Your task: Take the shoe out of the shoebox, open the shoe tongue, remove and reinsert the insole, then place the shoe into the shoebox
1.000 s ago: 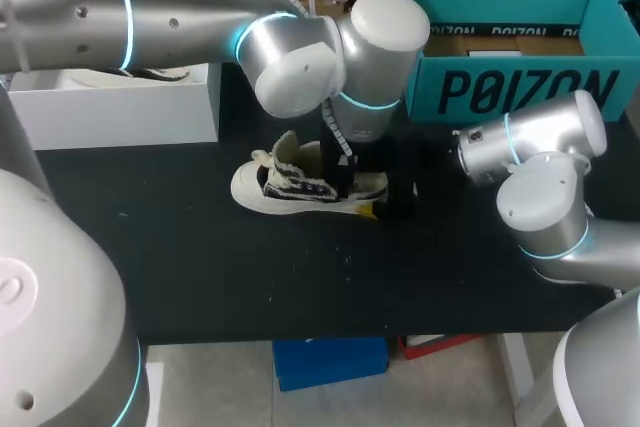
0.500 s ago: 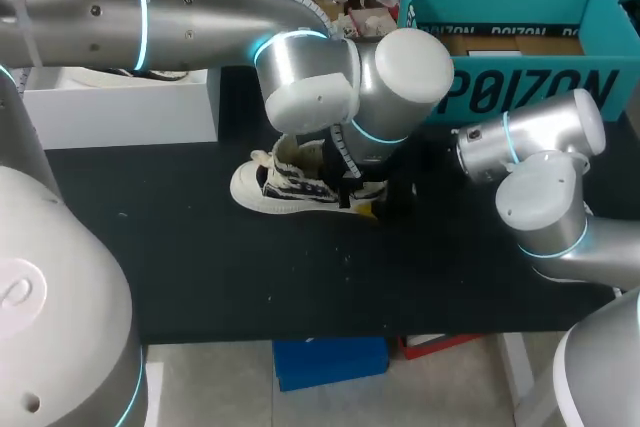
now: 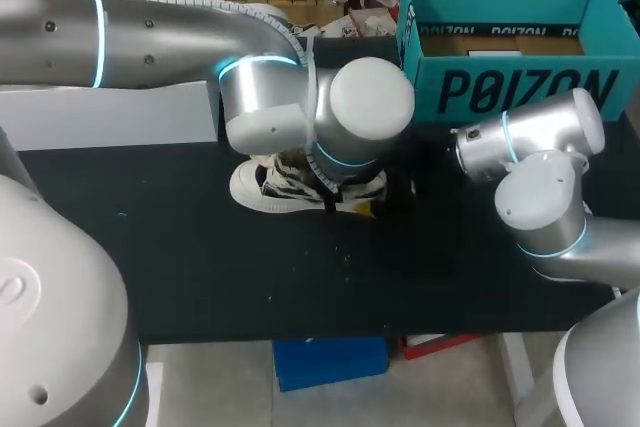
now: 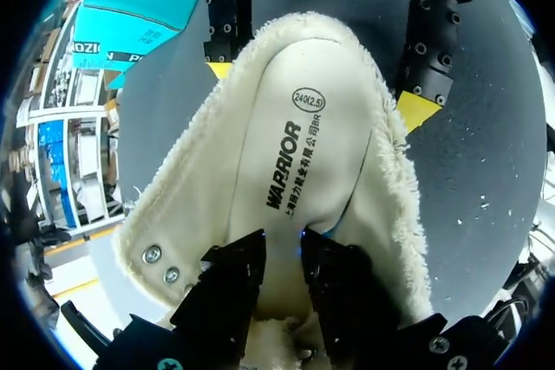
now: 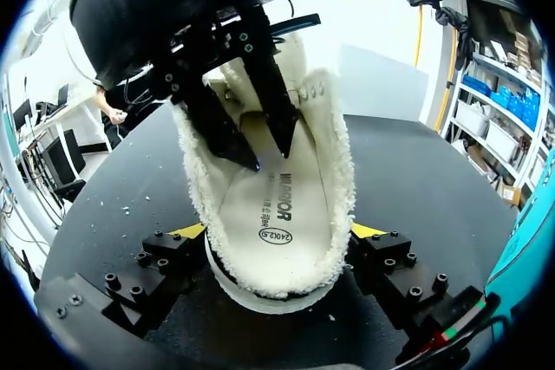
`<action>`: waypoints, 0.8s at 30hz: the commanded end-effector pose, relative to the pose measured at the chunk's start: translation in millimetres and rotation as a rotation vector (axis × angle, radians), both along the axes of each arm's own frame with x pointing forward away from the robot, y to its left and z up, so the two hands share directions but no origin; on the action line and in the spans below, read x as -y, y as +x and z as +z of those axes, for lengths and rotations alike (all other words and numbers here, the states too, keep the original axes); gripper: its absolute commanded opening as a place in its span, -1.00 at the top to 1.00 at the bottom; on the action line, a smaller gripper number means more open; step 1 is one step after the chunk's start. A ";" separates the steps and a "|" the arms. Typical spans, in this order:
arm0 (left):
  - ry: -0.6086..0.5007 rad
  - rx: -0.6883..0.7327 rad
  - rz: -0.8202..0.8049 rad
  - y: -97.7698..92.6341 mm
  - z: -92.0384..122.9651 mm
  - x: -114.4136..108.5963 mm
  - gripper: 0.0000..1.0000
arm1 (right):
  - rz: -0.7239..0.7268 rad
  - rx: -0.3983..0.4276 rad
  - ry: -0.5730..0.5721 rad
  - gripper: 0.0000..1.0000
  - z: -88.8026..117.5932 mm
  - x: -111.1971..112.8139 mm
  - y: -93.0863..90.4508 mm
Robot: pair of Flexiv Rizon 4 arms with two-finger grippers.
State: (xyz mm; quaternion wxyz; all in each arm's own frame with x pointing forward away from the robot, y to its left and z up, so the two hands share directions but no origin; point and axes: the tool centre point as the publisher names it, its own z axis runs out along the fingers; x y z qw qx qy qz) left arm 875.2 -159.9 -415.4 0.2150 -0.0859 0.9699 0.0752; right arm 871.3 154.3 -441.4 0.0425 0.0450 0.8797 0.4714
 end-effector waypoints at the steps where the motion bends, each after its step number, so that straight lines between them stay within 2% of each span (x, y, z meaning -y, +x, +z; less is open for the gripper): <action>1: -0.050 0.013 -0.031 39.1 -76.7 -24.7 0.51 | -0.001 -0.003 -0.005 1.00 -0.4 2.1 0.8; 6: -0.081 0.025 -0.050 44.9 -78.8 -21.6 0.59 | -0.001 -0.003 -0.005 1.00 -0.4 2.1 0.8; 10: -0.091 0.022 -0.071 44.8 -81.1 -17.8 1.00 | -0.001 -0.003 -0.005 1.00 -0.4 2.1 0.8; 14: -0.092 0.014 -0.085 44.0 -82.5 -15.8 1.00 | -0.001 -0.003 -0.005 1.00 -0.4 2.1 0.8; 24: -0.150 -0.064 -0.144 21.3 -66.7 -7.9 1.00 | -0.001 -0.003 -0.005 1.00 -0.4 2.1 0.8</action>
